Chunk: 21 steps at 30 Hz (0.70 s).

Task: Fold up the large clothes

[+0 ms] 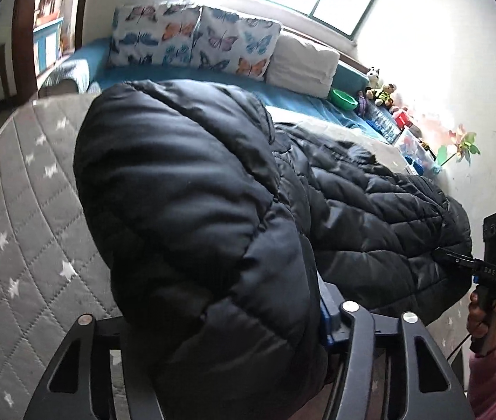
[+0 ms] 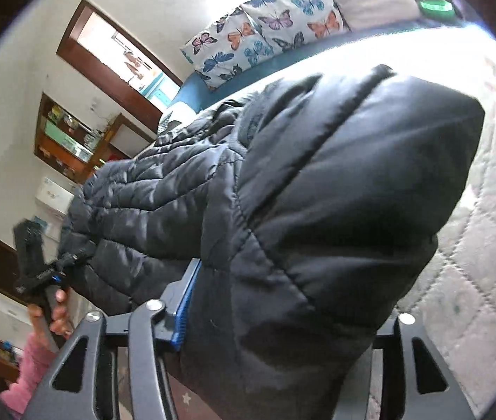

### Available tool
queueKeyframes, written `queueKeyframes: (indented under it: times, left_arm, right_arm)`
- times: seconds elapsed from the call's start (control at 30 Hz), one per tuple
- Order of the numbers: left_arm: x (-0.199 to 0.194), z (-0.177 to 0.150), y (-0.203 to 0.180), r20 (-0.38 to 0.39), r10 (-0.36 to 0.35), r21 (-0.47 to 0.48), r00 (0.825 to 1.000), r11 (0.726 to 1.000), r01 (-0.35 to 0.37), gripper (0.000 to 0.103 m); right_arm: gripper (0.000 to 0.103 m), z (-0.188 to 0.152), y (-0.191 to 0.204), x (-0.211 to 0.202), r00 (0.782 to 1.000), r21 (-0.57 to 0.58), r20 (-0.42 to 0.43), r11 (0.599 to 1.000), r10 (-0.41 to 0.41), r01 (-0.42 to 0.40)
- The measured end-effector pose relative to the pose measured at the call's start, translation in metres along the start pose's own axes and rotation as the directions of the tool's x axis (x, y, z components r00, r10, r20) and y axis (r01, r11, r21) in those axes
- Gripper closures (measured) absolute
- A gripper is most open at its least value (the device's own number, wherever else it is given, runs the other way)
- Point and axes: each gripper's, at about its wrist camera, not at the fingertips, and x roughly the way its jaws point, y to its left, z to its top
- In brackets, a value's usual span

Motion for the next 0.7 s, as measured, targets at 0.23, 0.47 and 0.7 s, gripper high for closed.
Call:
queueKeyframes:
  times: [0.23, 0.47, 0.7]
  left_arm:
    - [-0.003, 0.018, -0.073, -0.003, -0.038, 0.048, 0.999, 0.998, 0.038, 0.045]
    - [0.036, 0.050, -0.184, -0.028, -0.120, 0.105, 0.992, 0.987, 0.122, 0.045]
    - [0.106, 0.084, -0.306, -0.057, -0.199, 0.131, 0.978, 0.970, 0.205, 0.046]
  right_arm:
    - [0.051, 0.002, -0.006, -0.049, 0.996, -0.033, 0.075, 0.998, -0.042, 0.044]
    - [0.051, 0.005, -0.027, -0.096, 0.979, -0.018, 0.143, 0.989, -0.145, 0.150]
    - [0.052, 0.021, -0.057, -0.127, 0.942, -0.005, 0.204, 0.962, -0.265, 0.272]
